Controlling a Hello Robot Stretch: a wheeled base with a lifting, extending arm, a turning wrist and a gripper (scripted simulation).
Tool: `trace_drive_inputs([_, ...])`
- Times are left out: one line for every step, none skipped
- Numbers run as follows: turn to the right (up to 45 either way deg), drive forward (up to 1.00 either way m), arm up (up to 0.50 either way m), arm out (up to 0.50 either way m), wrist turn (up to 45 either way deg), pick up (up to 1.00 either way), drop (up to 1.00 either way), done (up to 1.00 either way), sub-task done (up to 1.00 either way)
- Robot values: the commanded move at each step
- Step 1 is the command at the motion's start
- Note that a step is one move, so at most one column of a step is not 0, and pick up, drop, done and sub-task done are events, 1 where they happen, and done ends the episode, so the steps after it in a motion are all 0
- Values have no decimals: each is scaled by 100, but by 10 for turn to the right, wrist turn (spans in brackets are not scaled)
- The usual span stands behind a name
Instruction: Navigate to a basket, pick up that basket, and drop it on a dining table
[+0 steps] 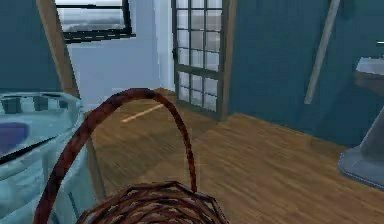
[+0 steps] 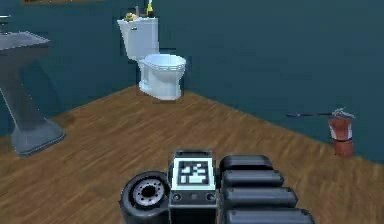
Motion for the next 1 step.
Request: trace_drive_inputs([0, 90, 0, 0, 0, 0, 0, 0, 0])
